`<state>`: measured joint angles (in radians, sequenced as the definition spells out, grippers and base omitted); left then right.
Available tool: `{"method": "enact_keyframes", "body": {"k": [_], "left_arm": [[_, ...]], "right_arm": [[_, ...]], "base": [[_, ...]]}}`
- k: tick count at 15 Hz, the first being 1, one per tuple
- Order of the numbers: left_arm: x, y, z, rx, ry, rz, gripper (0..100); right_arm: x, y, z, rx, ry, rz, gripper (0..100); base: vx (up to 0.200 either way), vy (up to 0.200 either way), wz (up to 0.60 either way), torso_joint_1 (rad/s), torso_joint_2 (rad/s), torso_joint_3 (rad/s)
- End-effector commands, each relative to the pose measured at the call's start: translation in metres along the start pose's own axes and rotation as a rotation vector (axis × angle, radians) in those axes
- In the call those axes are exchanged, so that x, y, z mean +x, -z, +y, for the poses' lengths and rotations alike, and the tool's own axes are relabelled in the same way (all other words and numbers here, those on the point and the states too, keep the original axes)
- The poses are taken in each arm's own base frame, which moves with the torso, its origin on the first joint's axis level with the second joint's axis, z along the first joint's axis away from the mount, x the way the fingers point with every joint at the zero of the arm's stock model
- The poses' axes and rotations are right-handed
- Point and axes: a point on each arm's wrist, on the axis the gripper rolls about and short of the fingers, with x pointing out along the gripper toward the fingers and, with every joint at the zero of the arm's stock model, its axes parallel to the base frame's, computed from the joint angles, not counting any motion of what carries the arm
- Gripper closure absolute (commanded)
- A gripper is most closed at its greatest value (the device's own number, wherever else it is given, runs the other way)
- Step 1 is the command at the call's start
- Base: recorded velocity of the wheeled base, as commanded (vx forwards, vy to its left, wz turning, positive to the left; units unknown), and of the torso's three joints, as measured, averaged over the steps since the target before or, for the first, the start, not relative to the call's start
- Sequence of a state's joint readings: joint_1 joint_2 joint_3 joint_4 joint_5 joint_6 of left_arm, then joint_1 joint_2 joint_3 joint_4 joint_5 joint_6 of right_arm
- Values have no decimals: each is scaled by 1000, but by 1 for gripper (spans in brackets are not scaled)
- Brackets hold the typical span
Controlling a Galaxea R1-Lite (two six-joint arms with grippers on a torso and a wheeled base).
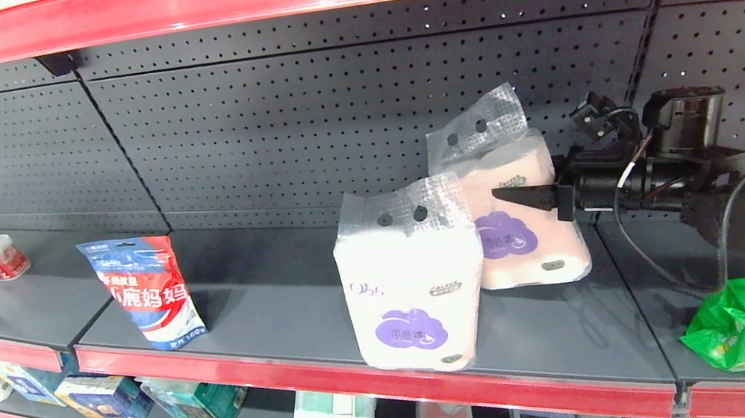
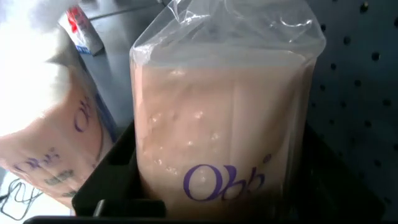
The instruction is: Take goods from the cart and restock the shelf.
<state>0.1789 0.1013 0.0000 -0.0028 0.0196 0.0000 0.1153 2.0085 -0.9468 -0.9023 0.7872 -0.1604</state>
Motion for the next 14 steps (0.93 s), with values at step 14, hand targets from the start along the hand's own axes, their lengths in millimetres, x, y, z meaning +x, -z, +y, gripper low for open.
{"method": "enact_keyframes", "body": {"k": [14], "left_arm": [[0,0,0,0,-1,1,0]], "right_arm": [[-24,45,-18,-189,-86,53,100]], "base": [[0,0,0,0,0,0]]}}
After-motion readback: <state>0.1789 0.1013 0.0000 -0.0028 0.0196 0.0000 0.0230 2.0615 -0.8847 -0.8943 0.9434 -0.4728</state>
